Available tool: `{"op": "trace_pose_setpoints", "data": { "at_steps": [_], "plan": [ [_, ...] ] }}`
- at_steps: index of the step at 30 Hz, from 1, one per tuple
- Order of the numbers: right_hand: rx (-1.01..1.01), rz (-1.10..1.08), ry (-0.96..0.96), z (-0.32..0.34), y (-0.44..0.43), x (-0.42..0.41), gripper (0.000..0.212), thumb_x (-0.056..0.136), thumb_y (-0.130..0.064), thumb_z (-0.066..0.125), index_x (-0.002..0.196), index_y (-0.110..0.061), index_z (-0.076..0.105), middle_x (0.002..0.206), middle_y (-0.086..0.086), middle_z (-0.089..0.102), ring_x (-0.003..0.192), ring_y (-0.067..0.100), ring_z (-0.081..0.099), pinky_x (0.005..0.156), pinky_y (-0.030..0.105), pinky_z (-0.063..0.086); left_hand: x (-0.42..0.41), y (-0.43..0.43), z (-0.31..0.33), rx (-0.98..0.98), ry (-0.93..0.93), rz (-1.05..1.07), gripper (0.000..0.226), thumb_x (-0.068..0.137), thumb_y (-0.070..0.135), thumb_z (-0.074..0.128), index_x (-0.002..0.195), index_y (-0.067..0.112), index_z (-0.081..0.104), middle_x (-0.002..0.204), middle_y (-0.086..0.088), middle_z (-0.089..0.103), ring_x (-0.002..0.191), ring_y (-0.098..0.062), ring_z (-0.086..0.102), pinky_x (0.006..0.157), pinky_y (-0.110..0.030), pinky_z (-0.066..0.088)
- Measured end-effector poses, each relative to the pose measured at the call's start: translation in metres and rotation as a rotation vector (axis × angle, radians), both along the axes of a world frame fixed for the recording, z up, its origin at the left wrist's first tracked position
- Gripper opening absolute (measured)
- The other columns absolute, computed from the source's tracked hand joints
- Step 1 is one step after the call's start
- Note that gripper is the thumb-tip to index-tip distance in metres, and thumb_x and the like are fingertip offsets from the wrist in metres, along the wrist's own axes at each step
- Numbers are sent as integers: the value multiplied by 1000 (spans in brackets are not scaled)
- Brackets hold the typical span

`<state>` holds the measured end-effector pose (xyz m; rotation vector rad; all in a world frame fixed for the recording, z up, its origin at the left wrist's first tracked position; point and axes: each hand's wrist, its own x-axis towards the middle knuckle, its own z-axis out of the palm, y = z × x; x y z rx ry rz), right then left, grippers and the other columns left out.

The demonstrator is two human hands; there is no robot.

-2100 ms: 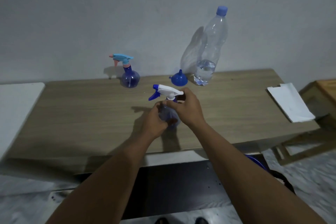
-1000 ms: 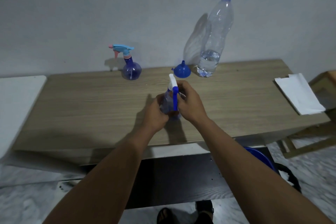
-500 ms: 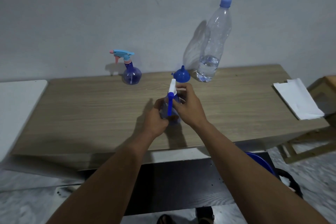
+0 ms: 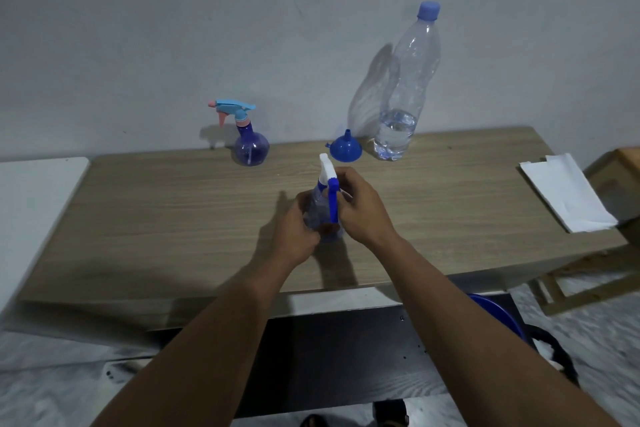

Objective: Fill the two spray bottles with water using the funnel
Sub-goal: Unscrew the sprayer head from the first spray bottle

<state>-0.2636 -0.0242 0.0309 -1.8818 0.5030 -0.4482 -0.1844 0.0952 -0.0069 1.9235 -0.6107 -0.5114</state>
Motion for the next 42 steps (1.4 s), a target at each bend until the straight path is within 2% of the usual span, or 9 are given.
{"op": "trace_pose_setpoints", "data": {
  "at_steps": [6,10,16,20,23,27,33,39,42],
  "plan": [
    [84,50,-43,8,0,-10,50,83,-20,52,132,-26,58,120,-10,68,115,6,62,100,38,52,2,-2,-2,8,32,-18,65,78,12,81,134,18,50,130,2,60,118,-13,57,80,-7,49],
    [64,98,-35,11,0,-16,73,80,-30,64,149,-34,41,138,-12,60,130,-1,52,103,25,44,3,0,0,66,-107,-8,63,74,30,82,129,22,54,106,16,60,91,2,55,72,-8,46],
    [-39,120,17,16,-3,-15,97,81,-37,82,157,-40,23,146,-15,53,131,-2,50,105,18,41,4,0,-11,50,-47,55,50,71,21,85,114,14,61,83,20,58,73,15,60,63,5,40],
    [-83,90,-26,19,2,-11,81,80,-31,83,150,-33,41,141,-11,57,126,2,54,108,30,46,6,-1,-16,39,-73,32,50,72,17,83,117,18,61,86,21,61,78,23,57,66,2,43],
    [-105,70,-55,22,6,-10,79,81,-33,81,150,-30,43,144,-11,55,128,3,53,110,28,45,7,-1,-14,42,-88,27,52,75,10,80,121,24,59,94,23,63,80,14,60,71,-8,50],
    [-103,13,-87,37,8,-6,80,81,-37,81,151,-31,41,133,-12,60,122,2,58,104,22,48,3,-2,-9,-25,-34,29,52,73,16,84,116,30,57,94,25,62,80,22,58,67,0,46],
    [-131,-81,-178,77,5,-3,67,82,-36,81,138,-33,44,113,-4,67,105,9,65,95,32,54,4,-5,0,28,-19,4,63,72,20,86,127,20,56,109,9,64,98,-9,60,88,-29,50],
    [-146,-141,-235,127,-1,-3,63,85,-41,77,138,-35,44,106,-13,65,101,3,64,87,15,51,-1,-8,3,29,-19,-11,20,86,-8,63,95,9,57,87,-4,62,82,-19,56,76,-41,46],
    [-164,-211,-287,149,-9,-5,61,86,-40,76,140,-31,48,105,-17,64,101,-4,62,84,3,44,1,-5,0,-13,33,-43,53,66,-3,79,111,10,54,99,-2,63,87,-17,58,82,-33,51]
  ]
}}
